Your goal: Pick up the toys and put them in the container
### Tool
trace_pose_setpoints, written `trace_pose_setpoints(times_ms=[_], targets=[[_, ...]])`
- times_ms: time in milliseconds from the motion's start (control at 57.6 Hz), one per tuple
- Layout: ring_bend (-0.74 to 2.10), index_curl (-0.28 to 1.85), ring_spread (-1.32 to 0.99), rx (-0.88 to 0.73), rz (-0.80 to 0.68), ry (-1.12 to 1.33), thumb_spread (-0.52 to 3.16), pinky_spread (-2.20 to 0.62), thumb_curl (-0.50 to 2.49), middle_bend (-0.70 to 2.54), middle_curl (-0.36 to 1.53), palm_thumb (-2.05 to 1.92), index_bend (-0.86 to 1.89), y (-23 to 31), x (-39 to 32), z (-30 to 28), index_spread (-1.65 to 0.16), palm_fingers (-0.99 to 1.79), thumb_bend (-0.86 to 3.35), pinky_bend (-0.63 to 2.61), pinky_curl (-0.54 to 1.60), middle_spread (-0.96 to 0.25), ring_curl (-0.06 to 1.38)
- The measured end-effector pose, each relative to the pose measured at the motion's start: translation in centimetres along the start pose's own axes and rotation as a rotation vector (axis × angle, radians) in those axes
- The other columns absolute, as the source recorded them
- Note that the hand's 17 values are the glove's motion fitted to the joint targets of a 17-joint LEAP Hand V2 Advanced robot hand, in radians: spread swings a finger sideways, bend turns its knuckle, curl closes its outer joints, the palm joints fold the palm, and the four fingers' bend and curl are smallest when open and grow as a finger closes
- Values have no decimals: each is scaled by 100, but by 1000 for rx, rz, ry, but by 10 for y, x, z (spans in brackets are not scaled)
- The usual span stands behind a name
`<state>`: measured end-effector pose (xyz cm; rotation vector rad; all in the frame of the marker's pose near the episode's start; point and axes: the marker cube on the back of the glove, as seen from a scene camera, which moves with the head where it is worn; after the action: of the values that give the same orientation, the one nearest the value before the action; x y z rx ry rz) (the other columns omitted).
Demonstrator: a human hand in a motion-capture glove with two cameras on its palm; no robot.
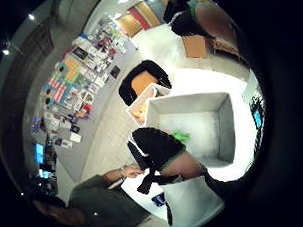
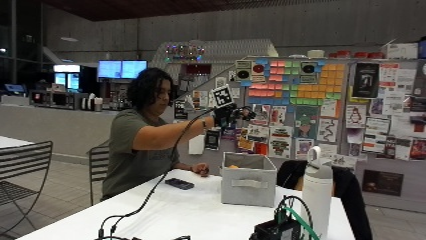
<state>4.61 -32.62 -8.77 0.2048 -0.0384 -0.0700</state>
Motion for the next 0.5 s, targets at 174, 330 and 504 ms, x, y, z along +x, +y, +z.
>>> trace_pose_setpoints(times_ms=[174,330,504], targets=[[57,73,-28,-27,5,-1,105,0,44,21,63,-5,20,71,10,-14,-55,16,-5,85,33,-23,37],[55,69,-27,-67,-9,181,108,1,39,19,60,-6,19,157,27,-11,-54,18,-6,81,32,-21,35],[55,64,-26,-106,-14,139,110,1,34,19,57,-5,18,231,33,9,-52,19,-5,79,31,-19,35]])
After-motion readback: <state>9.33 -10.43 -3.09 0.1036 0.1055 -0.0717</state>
